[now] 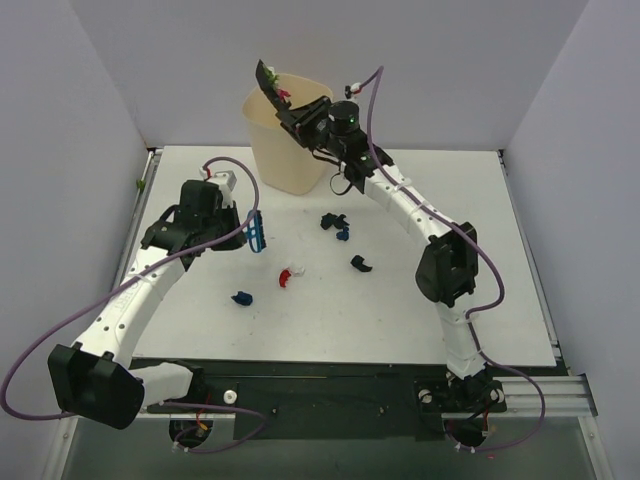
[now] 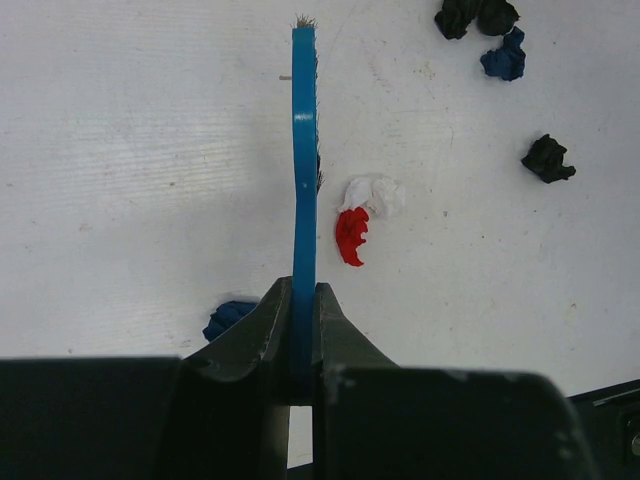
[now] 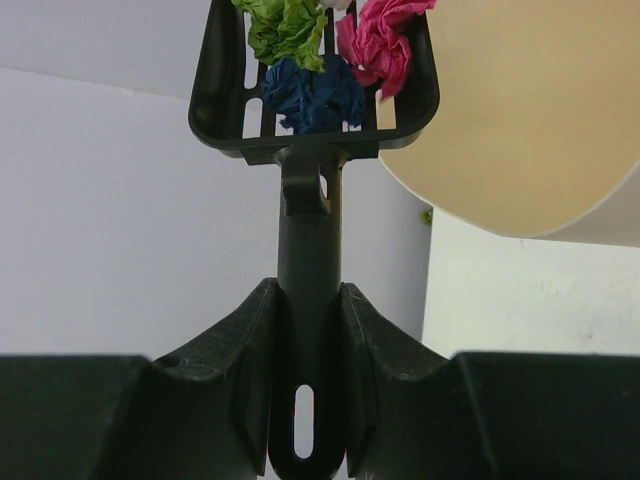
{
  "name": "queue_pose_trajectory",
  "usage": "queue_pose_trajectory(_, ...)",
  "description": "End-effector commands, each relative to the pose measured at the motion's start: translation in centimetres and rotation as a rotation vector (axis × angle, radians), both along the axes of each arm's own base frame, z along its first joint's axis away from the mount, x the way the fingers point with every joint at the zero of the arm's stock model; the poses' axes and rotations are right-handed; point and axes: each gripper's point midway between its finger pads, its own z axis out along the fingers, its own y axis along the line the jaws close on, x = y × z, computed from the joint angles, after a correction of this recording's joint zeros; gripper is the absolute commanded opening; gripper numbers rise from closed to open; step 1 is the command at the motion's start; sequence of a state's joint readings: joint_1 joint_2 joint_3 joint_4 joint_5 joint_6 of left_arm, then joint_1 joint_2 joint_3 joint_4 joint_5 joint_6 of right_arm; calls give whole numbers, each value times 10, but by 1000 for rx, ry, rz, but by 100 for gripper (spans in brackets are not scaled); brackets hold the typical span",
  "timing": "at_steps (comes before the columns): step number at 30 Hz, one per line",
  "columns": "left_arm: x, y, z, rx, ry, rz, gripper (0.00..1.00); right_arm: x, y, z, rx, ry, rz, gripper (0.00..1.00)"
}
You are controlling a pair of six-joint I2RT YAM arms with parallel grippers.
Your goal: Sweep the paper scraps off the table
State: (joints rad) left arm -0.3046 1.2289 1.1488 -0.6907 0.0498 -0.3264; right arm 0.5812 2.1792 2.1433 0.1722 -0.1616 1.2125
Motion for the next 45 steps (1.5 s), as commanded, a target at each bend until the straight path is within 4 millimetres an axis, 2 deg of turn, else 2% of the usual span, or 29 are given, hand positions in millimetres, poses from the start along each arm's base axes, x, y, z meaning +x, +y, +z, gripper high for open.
queue_pose_trajectory(1, 6, -4, 14, -42, -59, -2, 0, -3, -5, 48, 244, -45, 7, 0)
queue_pose_trajectory(2, 6, -5, 14, -44, -60, -3, 0, -3, -8, 53, 266, -57, 3, 0)
queue_pose_trajectory(3, 6, -5, 13, -45, -56, -3, 0, -3, -9, 48, 282, -37, -4, 0)
queue_pose_trajectory(6, 5, -6, 14, -52, -59, -4, 0, -2, -14, 51, 371, -26, -6, 0)
queue_pose_trajectory(7, 5, -6, 14, -53, -59, -5, 0, -2, -16, 45, 407, 7, -9, 0)
queue_pose_trajectory(9, 5, -6, 13, -54, -58, -4, 0, -5, -17, 52, 473, -4, 2, 0)
queue_pose_trajectory(14, 4, -7, 12, -58, -57, -7, 0, -8, -19, 55, 478, -4, 9, 0)
queue_pose_trajectory(23, 5, -9, 10, -64, -53, -10, 0, -11, -21, 71, 594, -9, 36, 0)
queue_pose_trajectory(27, 4, -8, 10, -64, -50, -10, 0, -9, -24, 62, 664, 10, 38, 0)
queue_pose_trajectory(30, 4, -9, 9, -63, -48, -12, 0, -7, -25, 46, 652, 35, 22, 0)
queue_pose_trajectory(37, 4, -9, 6, -63, -45, -13, 0, -5, -32, 29, 626, 53, -16, 0)
queue_pose_trajectory(40, 5, -10, 6, -64, -42, -15, 0, -5, -32, 32, 617, 51, -19, 0)
queue_pose_trajectory(43, 5, -10, 7, -64, -45, -16, 0, -6, -27, 48, 603, 26, 9, 0)
queue_pose_trajectory(45, 5, -10, 7, -66, -44, -18, 0, -6, -26, 51, 584, 23, 11, 0)
